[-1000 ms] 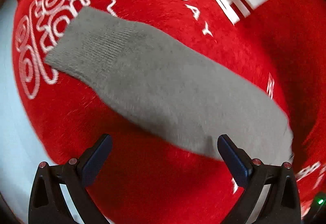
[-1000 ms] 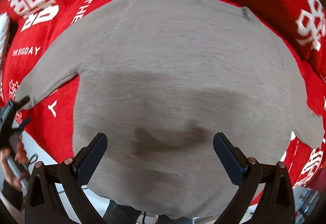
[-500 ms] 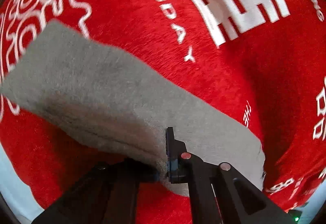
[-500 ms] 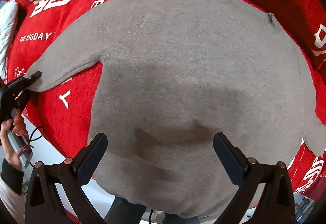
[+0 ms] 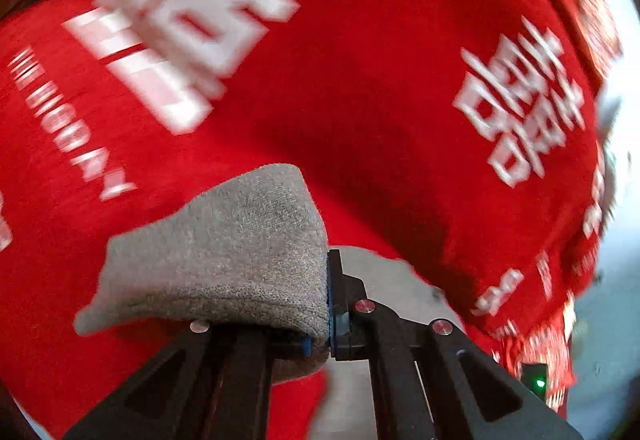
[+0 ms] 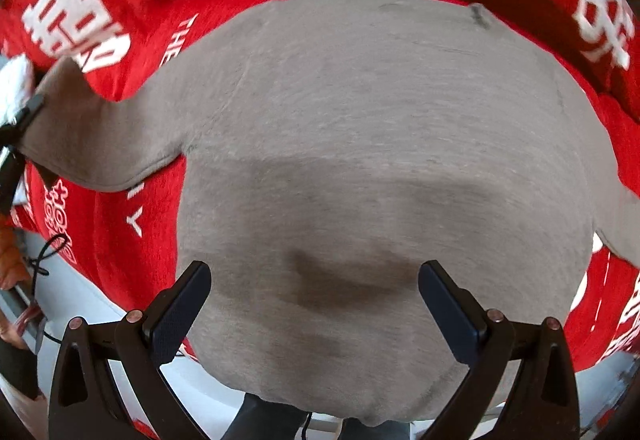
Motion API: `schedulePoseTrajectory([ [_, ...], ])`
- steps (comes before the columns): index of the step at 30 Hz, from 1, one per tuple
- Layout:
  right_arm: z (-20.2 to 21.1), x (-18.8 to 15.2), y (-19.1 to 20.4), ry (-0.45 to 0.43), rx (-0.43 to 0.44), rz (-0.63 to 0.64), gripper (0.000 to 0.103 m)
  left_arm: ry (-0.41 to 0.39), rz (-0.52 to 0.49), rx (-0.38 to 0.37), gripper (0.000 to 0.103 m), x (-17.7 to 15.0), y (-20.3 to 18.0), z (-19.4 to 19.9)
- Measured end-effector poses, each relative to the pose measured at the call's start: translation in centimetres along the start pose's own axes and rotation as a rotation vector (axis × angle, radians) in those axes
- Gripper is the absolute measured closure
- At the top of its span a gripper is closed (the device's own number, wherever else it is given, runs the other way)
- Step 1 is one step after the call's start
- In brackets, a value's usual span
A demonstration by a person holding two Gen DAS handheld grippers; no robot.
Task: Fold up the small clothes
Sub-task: 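Fold the held sleeve across the sweater body with the left tool and release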
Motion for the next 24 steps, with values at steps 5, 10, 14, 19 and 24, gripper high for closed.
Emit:
schedulePoseTrajectory([
  [5,1.3,-0.6,-4.6,-0.033,0.008,-0.107,0.000,0.127,-0.185,-0.102,0.097,-1.9,-10.3,-6.1],
  [10,1.6,-1.5,-10.1,-0.039,-0.006,-0.209,0.000,0.258,-0.348,-0.091,0.097,-7.1,-17.9,-12.7],
  [14,0.8,-2.5,-14.0,-0.012,-0.021,-0.279,0.000,0.374,-0.479,0.029,0.097,-12.3,-20.8,-18.5],
  [19,0.2,-2.7,-16.2,0.002,-0.042,-0.292,0.000,0.454,-0.542,0.188,0.060,-15.8,-20.5,-21.6],
  [24,0.7,-0.9,-16.1,-0.024,-0.059,-0.254,0.000,0.416,-0.578,0.228,0.027,-15.7,-20.7,-19.9],
])
Point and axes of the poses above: each gripper's, at about its wrist camera, not at the fingertips, and z roughly against the way its jaws point, y to its left, x to its top, the point moved 1 cm from there along -z, roughly the way its jaws point, and after that the axes turned 1 degree about x, right-handed, at the moved point
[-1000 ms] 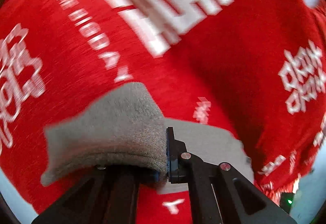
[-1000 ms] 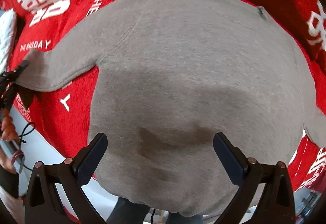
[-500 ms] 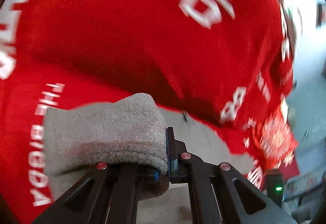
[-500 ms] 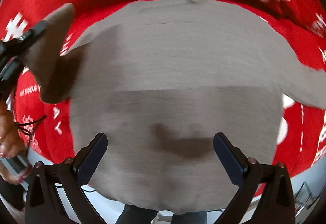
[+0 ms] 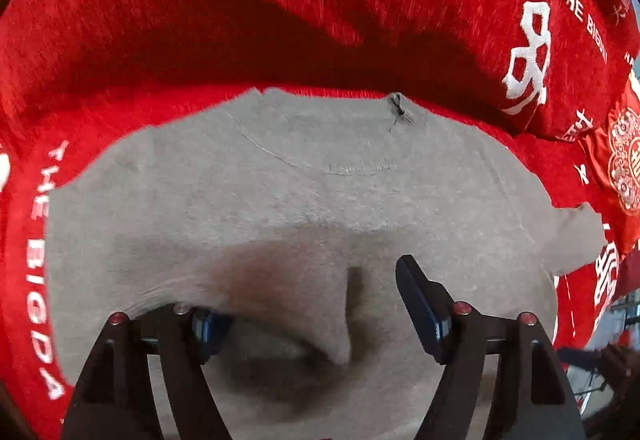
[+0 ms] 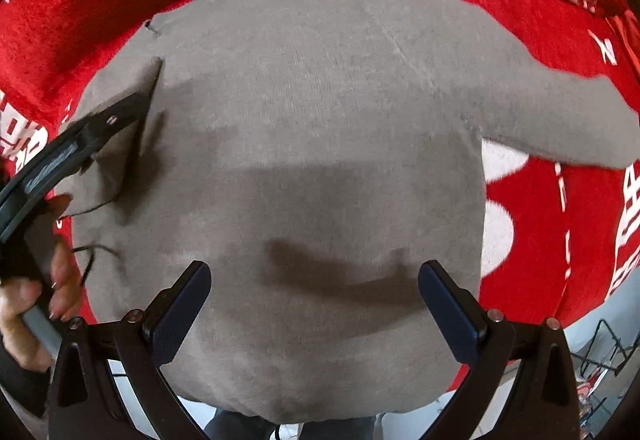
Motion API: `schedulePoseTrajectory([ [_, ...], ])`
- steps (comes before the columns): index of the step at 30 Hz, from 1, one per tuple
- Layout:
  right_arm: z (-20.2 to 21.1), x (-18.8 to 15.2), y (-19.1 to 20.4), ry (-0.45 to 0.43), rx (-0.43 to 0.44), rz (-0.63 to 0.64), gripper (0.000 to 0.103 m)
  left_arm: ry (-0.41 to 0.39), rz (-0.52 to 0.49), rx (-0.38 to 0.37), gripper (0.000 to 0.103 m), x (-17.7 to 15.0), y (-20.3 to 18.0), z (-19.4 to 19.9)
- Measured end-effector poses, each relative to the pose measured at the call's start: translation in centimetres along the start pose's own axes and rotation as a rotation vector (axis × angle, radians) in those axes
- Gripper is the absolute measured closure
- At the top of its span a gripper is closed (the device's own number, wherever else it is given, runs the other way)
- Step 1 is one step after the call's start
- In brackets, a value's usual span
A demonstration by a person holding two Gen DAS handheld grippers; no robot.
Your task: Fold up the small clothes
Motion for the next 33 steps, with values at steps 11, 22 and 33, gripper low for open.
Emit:
schedulePoseTrajectory([
  [11,-0.4,4.2,14.7,-0.223,-0.174,0.555,0.000,-0.095,0.230,0.258,0.005,-2.0,13.0,8.1],
  [22,-3.0,6.8,18.3,-0.296,-0.167,0.575,0.098,0.019,0.317,0.357,0.005,-4.6,16.0,3.5],
  [33,-4.4,6.5,-1.2,-0.133,0.472,-0.351,0.072,0.045,0.288,0.342,0.005,-4.3,15.4,3.4],
])
Point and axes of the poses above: each gripper's, at about its wrist camera, not at the fingertips, and z roughly against the way its jaws point, y to its left, x to its top, the point moved 1 cm from there along -z, roughly the way its jaws point, and after that the axes turned 1 degree about x, right-handed, at the moved point
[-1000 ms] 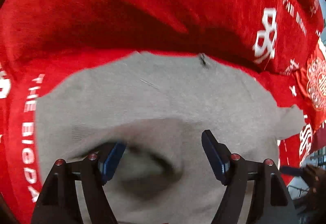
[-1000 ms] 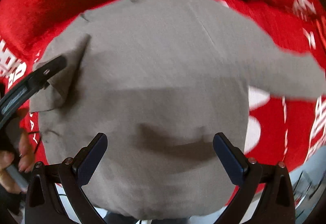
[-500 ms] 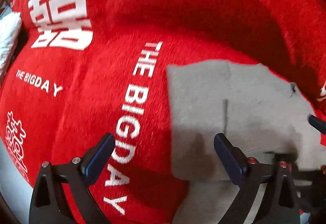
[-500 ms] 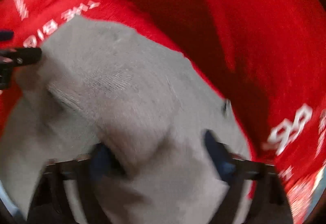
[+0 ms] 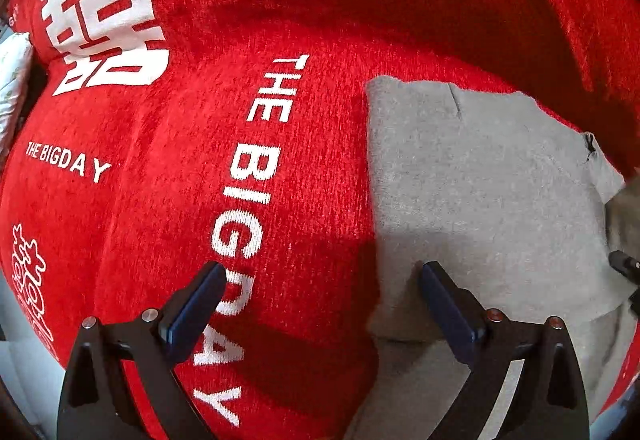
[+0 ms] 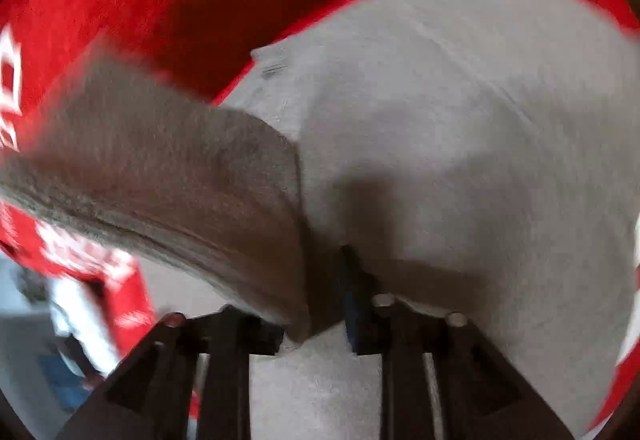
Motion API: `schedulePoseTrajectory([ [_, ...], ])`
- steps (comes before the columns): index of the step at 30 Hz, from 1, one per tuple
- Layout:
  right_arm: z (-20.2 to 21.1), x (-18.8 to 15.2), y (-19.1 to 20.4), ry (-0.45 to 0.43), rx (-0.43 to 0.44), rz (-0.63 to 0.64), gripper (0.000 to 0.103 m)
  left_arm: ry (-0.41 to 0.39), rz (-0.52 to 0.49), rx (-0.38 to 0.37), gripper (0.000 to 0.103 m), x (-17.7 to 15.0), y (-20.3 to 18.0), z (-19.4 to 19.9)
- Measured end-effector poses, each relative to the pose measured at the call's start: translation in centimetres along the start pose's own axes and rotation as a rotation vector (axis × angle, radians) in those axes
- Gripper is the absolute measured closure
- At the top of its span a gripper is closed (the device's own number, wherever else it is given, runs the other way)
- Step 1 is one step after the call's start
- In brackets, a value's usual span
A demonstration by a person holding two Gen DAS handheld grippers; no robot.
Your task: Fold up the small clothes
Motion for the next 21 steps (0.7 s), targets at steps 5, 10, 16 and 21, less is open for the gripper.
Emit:
schedulePoseTrajectory([
  [5,1.3,1.2,0.0,-0.044,-0.025,-0.010,0.055,-0.004,0.023,-0.003,0.005,1.7,0.8,0.3],
  [10,2.1,2.7,-1.1,-0.115,-0.127,-0.063,0.055,0.012,0.026,-0.058,0.005,4.3,0.8,-0.5],
  [16,2.2,-1.8,-0.2,-0.011,0.070,-0.098,0.054,0.021,-0.051,-0.097,0.005,7.1,-0.6,-1.0],
  [21,-4.5,-8.1,4.9,0.253,0.292,-0.093,0.051,0.085,-0.078,-0.164,0.006,9.3,-1.7,-2.6],
])
Point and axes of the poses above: each gripper's, at about its wrist camera, not at the fingertips, and z roughly against the way its jaws point, y to its left, x to its top, the point moved 1 cm from there along -z, roughly the way its jaws point, and after that the axes turned 1 degree about x, right-handed, at the moved point
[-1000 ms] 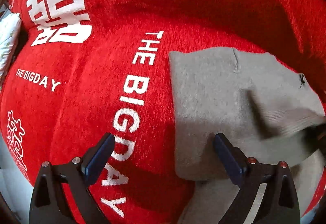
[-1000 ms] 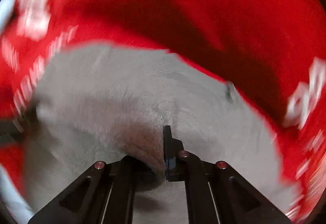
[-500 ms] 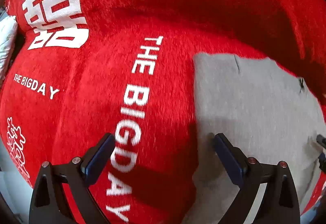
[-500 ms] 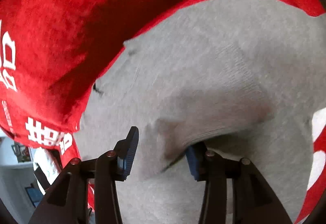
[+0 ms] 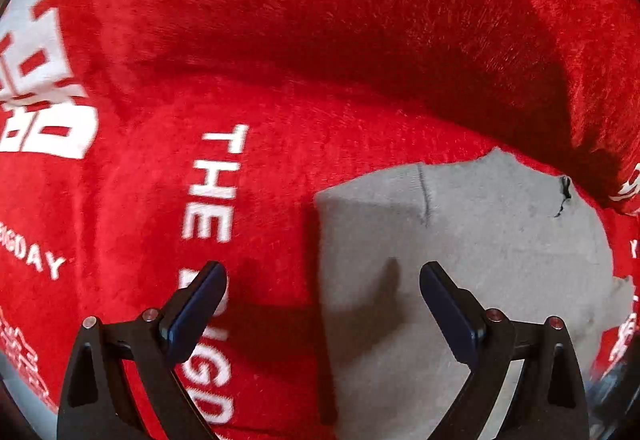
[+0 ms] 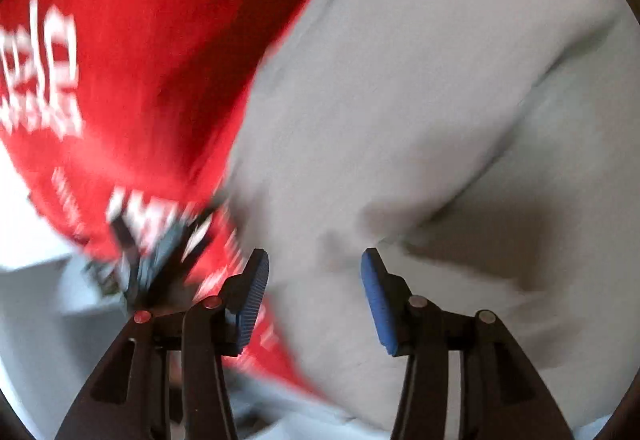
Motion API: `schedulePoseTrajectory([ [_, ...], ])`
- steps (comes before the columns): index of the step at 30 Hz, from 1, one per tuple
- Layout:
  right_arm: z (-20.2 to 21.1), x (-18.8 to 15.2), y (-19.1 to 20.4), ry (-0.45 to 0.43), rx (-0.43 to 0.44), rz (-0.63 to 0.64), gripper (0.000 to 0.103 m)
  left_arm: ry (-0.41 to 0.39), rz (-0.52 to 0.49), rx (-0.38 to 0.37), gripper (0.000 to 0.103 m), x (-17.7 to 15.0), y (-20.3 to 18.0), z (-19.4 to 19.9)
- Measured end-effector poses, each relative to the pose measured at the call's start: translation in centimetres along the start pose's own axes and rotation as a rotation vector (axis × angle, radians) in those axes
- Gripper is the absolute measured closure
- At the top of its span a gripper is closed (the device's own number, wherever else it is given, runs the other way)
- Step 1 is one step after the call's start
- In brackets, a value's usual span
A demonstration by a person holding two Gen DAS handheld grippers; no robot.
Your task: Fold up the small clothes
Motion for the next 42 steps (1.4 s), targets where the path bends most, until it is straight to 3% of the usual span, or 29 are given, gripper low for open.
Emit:
schedulePoseTrajectory([
  [2,-4.5,-0.5,0.6,0.042,0.049,-0.036,0.051,0.025,-0.019,0.007,0.016,0.6,-0.3,-0.6],
  [3,-6.2,-0.7,0.8,0.039,0.067,-0.059,0.051,0.035,-0.029,0.015,0.026,0.8,-0.3,-0.9],
  [6,-8.5,-0.6,0.6,0.017,0.109,-0.148,0.051,0.077,-0.026,0.004,0.038,1.2,0.1,-1.9],
  [8,-9.5,-0.3,0.7,-0.010,0.101,-0.175,0.051,0.103,-0.001,-0.048,0.052,1.3,0.6,-2.4],
  [9,-9.7,-0.2,0.9,-0.019,0.100,-0.176,0.051,0.105,0.008,-0.075,0.067,1.4,0.7,-2.6],
  [10,-10.0,-0.1,1.2,-0.025,0.097,-0.176,0.058,0.092,0.008,-0.102,0.086,1.5,0.8,-2.4],
  [11,-10.1,0.0,1.5,-0.028,0.094,-0.174,0.071,0.084,0.006,-0.121,0.090,1.6,0.8,-2.3],
  [12,-10.3,0.1,1.8,-0.025,0.088,-0.166,0.097,0.072,0.003,-0.128,0.091,1.7,0.8,-2.0],
  [18,-11.4,-0.6,4.5,0.022,0.110,-0.058,0.097,0.023,-0.015,-0.155,0.093,1.5,2.6,-0.6],
  [21,-13.6,-1.1,4.5,0.072,0.064,-0.039,0.097,0.039,0.004,-0.103,0.093,1.2,3.9,-1.3],
  [24,-13.9,-1.3,4.4,0.127,-0.004,-0.015,0.090,0.033,0.034,-0.103,0.093,0.9,5.2,-1.6],
  [25,-13.3,-1.4,4.4,0.141,-0.019,0.009,0.075,0.029,0.030,-0.094,0.093,1.0,5.3,-1.4],
  [26,-12.1,-1.4,4.5,0.146,-0.026,0.039,0.069,0.026,0.021,-0.080,0.093,1.0,5.3,-1.3],
  [28,-8.3,-1.0,4.3,0.084,-0.085,0.104,0.058,0.025,0.013,-0.062,0.093,1.1,5.1,-1.3],
  [30,-2.8,0.0,2.9,-0.034,-0.176,0.141,0.058,0.012,0.021,-0.056,0.093,1.1,5.1,-0.8],
  [34,6.6,2.7,-2.1,-0.255,-0.304,-0.002,0.058,-0.042,0.032,-0.076,0.093,1.0,5.1,1.2],
  [37,9.8,4.0,-5.1,-0.329,-0.317,-0.124,0.058,-0.051,0.011,-0.081,0.093,0.7,4.9,1.9],
  [39,10.6,4.5,-6.1,-0.358,-0.283,-0.165,0.058,-0.041,-0.007,-0.061,0.093,0.3,4.1,1.6],
  [40,10.6,4.8,-6.2,-0.367,-0.275,-0.167,0.061,-0.038,-0.012,-0.051,0.093,-0.2,3.6,1.4],
  [41,10.5,5.1,-6.0,-0.372,-0.281,-0.158,0.073,-0.034,-0.014,-0.045,0.093,-0.6,3.2,1.0],
  [42,10.4,5.5,-5.6,-0.367,-0.305,-0.134,0.095,-0.026,-0.011,-0.040,0.093,-0.8,3.0,0.8],
])
Point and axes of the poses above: each gripper's, at about its wrist camera, not at the fingertips, and z roughly against the way its jaws point, y to its left, x to its top, the point moved 1 cm from there along -z, roughly the way its jaws point, and after that the axes turned 1 degree about x, right-handed, at the moved point
